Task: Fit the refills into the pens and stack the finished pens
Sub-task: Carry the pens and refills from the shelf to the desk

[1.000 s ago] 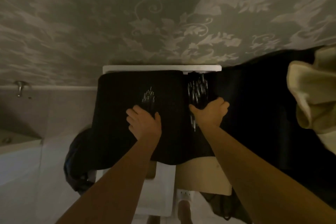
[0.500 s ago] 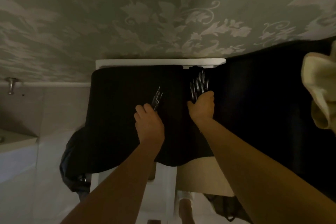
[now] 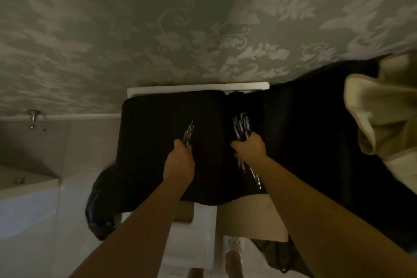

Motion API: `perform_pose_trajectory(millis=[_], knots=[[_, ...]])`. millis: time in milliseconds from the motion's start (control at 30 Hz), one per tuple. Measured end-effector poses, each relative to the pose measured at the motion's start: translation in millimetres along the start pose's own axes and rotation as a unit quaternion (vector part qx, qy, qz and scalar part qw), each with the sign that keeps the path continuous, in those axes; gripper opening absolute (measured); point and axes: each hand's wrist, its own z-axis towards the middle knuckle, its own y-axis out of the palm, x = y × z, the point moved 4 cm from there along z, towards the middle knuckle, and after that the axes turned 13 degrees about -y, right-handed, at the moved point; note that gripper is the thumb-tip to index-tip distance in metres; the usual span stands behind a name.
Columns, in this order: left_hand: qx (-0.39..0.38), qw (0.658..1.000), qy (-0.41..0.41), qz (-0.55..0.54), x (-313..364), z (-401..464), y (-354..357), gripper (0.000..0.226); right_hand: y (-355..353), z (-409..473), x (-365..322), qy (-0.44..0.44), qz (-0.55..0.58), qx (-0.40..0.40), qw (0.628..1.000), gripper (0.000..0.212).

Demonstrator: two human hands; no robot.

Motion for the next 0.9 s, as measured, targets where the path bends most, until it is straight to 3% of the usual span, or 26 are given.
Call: perform_pose_trajectory(millis=[200,333,533,667,800,900], knots=[[-0.059,0.993,-0.020,-0.099,-16.9,-59.9,-30.2,0.025,-25.5,-71.0,3.5,0.017,0.043,0.007,0.999,0.033],[-0.086,0.983,-0.031,-0.160,-36.6,-106.7,-53.6,0.020,-49.7,-124.8,-1.8,0.029,0.065,0.005,0.997,0.035],[-0.070,0.979,-0.047,-0.185,-76.0,-178.9,-88.8,0.016,-94.6,-207.8,-3.5,0.015,0.033,0.013,0.999,0.037],[-0.076,0.971,-0.062,-0.217,-104.7,-213.0,-101.2,0.025,-118.8,-255.5,-0.5,0.021,0.031,0.039,0.999,0.034],[-0.090,0.967,-0.065,-0.227,-129.8,-232.3,-109.2,0.036,-134.6,-306.5,7.8,0.039,0.038,0.078,0.995,0.016],[-0.106,0.968,-0.053,-0.223,-136.9,-239.7,-111.9,0.037,-136.7,-339.3,17.4,0.053,0.050,0.109,0.991,0.020]])
